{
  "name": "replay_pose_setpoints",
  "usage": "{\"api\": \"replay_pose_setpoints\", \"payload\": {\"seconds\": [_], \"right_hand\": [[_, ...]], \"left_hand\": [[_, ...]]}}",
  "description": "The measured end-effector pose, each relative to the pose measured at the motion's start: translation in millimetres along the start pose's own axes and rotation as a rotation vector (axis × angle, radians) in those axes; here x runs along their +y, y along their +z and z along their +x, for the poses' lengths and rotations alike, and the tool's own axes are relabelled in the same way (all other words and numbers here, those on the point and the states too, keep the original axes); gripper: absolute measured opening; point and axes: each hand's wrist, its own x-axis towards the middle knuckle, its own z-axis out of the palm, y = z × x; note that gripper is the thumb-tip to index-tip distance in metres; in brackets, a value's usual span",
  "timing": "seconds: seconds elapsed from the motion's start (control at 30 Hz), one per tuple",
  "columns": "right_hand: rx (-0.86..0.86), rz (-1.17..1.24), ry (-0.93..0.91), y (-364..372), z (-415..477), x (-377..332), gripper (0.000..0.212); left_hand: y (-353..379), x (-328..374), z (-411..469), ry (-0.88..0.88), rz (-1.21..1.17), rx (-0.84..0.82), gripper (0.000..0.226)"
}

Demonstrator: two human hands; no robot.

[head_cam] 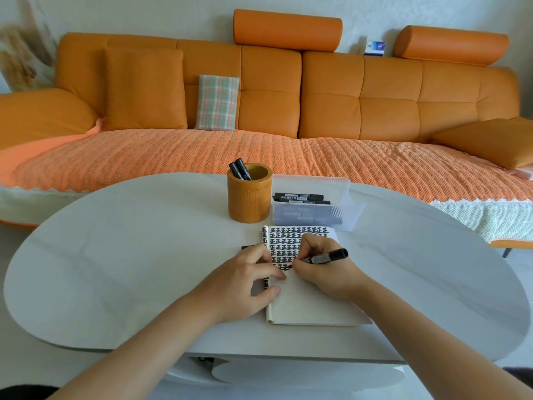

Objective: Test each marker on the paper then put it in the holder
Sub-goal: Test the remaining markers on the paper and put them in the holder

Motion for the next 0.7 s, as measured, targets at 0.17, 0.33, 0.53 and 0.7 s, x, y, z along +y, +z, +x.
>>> {"api": "replay_pose_setpoints", "payload": {"seconds": [0.17, 0.33, 0.53, 0.7], "right_hand": [[0.093, 0.225, 0.02, -5, 1, -1, 0.01], [0.137, 0.181, -0.026, -8, 9, -6, 0.024], [-0.01, -0.061, -0.133, -25, 15, -5, 0.052], [-0.134, 0.027, 0.069, -31, 24, -14, 0.048]], "left_hand": [[-8, -4, 4, -0.004, -0.006, 0.017, 0.034], [-24, -25, 14, -0.111, 0.068, 0.17, 0.031], [-25, -44, 18, -0.213, 0.204, 0.139, 0.031], [-22, -45, 24, -0.239, 0.184, 0.106, 0.019]]}}
